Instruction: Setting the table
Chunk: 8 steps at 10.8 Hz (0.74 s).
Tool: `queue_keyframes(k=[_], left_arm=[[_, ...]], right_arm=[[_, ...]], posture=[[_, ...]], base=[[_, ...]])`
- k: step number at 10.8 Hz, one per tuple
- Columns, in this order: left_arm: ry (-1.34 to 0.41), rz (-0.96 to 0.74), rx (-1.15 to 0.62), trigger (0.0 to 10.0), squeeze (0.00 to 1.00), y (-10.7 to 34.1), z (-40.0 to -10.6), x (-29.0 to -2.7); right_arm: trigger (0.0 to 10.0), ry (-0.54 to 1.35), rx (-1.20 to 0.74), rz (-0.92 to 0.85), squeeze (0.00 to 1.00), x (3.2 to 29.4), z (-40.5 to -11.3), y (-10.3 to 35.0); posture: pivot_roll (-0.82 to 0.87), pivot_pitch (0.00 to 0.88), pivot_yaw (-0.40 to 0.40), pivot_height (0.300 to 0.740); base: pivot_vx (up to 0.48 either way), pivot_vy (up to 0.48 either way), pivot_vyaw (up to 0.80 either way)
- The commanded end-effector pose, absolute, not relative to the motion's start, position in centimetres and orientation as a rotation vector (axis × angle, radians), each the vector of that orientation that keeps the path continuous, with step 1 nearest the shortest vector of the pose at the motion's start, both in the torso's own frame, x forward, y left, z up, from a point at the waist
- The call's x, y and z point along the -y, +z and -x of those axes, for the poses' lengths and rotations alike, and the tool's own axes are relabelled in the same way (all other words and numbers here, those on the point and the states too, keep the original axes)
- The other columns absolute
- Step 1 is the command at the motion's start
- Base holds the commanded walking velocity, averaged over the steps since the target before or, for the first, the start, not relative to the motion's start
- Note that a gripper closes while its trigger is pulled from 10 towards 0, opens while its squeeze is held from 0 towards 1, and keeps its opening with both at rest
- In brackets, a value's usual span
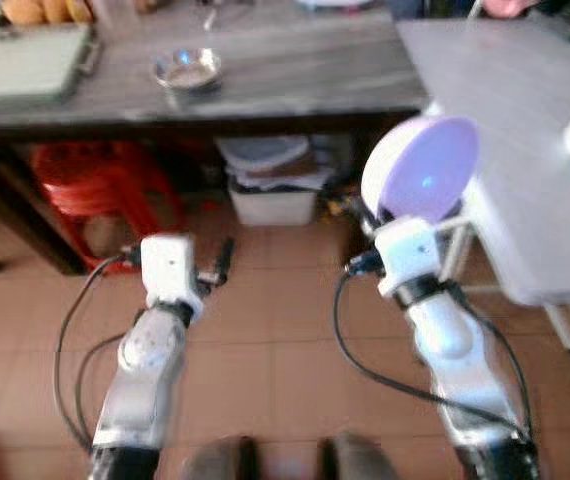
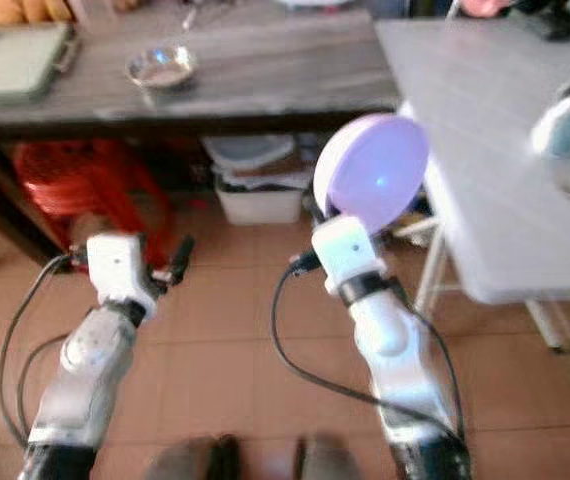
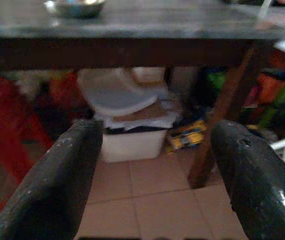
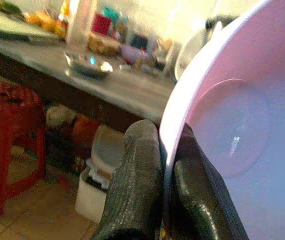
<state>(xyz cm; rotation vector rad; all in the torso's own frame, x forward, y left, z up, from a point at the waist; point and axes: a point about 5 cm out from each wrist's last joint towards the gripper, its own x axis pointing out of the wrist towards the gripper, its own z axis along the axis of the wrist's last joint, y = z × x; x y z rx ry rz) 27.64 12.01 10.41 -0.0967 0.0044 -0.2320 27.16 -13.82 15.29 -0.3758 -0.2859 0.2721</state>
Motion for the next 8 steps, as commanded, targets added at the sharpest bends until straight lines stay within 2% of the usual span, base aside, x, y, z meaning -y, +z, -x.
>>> queue_keyframes(k=[1, 8], left_arm=[[-0.220, 0.071, -0.004, 10.0, 0.00, 10.32, -27.71, -12.60], [-0.250, 0.072, -0.016, 10.0, 0.00, 9.95, -28.34, -12.25]], right_arm=[[10.0, 0.270, 0.308, 0.356, 0.00, 13.58, -27.24, 15.91], [10.0, 0.332, 0.287, 0.452, 0.00, 13.69, -27.02, 15.32]], posture=[[-0.08, 0.106, 0.055, 0.740], [-0.10, 0.091, 0.061, 0.740]], base=[[0.472, 0.000, 0.00], [0.480, 0.000, 0.00]])
